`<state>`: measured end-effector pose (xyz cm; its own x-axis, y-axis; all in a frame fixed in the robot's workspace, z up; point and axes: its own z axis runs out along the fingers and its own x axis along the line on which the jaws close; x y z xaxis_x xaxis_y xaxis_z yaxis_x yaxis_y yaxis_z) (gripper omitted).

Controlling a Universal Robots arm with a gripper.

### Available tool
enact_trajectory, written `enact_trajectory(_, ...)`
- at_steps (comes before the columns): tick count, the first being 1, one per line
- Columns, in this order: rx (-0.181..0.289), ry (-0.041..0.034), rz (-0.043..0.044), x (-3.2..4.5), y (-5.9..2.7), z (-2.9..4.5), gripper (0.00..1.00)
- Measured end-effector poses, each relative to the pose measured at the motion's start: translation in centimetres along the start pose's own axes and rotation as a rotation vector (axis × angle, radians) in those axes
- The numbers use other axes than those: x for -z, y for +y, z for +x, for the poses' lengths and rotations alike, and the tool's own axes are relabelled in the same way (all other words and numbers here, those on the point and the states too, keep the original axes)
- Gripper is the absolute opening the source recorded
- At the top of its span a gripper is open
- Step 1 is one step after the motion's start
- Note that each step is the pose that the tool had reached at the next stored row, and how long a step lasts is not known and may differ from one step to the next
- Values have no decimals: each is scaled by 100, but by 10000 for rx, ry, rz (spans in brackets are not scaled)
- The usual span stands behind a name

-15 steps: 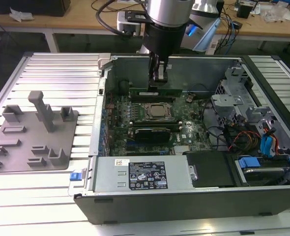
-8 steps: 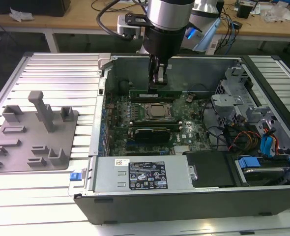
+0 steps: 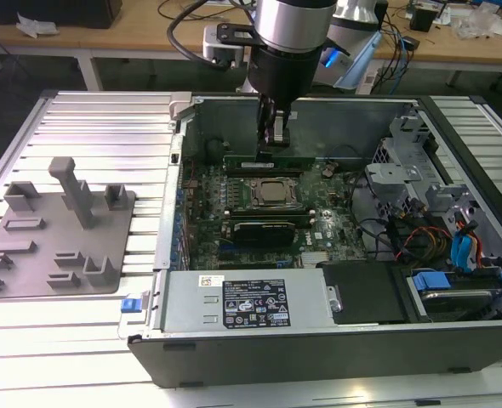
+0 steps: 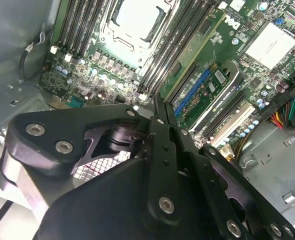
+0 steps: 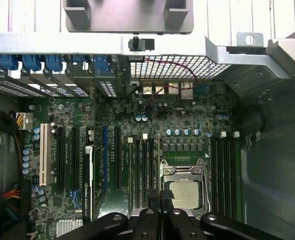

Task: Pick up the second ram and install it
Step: 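Insert the second ram into the second slot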

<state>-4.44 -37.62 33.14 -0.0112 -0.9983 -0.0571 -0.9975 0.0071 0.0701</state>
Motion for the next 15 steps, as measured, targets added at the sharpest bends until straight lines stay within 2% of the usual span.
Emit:
enact_trajectory(5,-3,-1,0,-99,-7,7,9)
enact_trajectory(8,-2,-2,1,-217,-15,17,9)
enact_trajectory(13,-2,-11,1,-337,-24,27,9)
enact_trajectory(15,-2,-9,1,-344,-24,27,9)
